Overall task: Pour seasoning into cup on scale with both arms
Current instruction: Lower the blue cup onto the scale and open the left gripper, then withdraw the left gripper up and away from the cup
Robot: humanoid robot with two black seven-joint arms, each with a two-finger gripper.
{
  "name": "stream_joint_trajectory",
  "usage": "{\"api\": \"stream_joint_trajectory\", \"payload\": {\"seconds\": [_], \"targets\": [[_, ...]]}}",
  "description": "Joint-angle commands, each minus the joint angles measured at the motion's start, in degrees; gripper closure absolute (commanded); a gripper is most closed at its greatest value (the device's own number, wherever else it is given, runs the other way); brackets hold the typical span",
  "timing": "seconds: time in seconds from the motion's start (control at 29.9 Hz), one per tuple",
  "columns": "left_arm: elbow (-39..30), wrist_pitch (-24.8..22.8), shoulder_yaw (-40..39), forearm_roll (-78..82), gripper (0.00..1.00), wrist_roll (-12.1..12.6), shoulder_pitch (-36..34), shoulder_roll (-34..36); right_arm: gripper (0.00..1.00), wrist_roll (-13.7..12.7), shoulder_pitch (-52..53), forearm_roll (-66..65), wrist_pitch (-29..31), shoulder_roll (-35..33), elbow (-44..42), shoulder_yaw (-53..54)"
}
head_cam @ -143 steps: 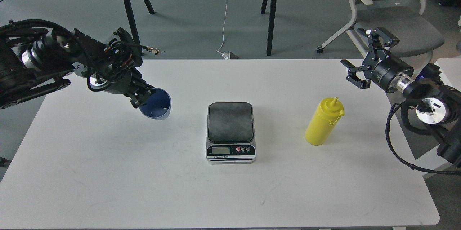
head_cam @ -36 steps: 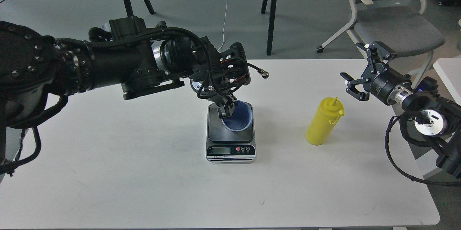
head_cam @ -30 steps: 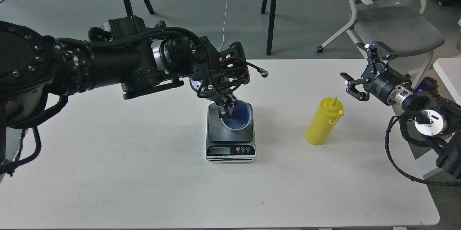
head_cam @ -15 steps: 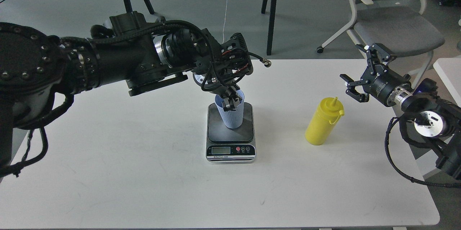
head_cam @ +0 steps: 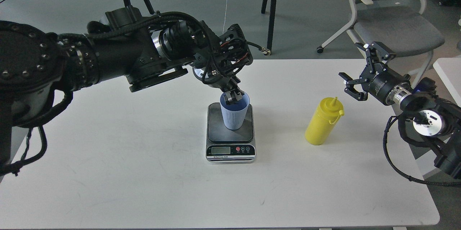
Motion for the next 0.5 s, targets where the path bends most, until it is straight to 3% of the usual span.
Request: {"api": "stream_joint_trajectory", "payload": {"seconds": [0.0, 0.47], "targets": [[1.1, -0.1, -0.1, -2.7, 0.58, 0.0, -1.7, 0.4, 0.01, -0.2, 0.4, 0.0, 0.0, -0.1, 0.0, 0.8], [2.4, -0.6, -4.3, -28.5, 0.44, 0.0, -5.1, 9.8, 0.01, -0.1, 2.7, 0.1, 0.0, -0.8, 0.2, 1.9]]}}
